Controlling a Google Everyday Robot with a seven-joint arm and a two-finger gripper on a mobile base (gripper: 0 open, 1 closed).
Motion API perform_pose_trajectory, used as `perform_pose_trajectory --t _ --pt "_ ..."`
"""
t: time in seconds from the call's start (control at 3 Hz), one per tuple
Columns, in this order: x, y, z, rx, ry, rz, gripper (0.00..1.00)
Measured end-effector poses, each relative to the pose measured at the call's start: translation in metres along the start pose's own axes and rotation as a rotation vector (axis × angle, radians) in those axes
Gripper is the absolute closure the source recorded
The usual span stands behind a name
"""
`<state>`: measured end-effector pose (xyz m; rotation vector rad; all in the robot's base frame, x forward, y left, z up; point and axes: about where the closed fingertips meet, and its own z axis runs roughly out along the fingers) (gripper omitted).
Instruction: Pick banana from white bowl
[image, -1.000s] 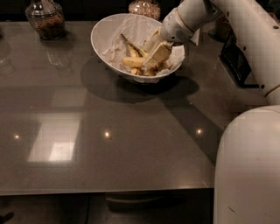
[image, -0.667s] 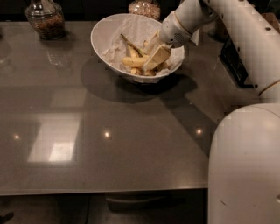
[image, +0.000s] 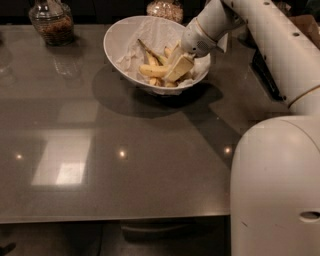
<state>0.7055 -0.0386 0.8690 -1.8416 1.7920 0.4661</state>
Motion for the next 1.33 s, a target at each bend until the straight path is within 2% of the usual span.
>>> perform_pose_trajectory --t 0.33,0.67,1.0,1.33 --pt "0.000 0.000 0.000 0.000 0.000 0.000 0.94" --pt "-0.009 0.003 -0.018 0.026 0.003 -0.019 1.00" --pt "-0.017 0.008 -0.042 0.055 -0.008 -0.027 1.00" --pt "-0.025 0.021 -0.067 0.063 -0.077 -0.027 1.00"
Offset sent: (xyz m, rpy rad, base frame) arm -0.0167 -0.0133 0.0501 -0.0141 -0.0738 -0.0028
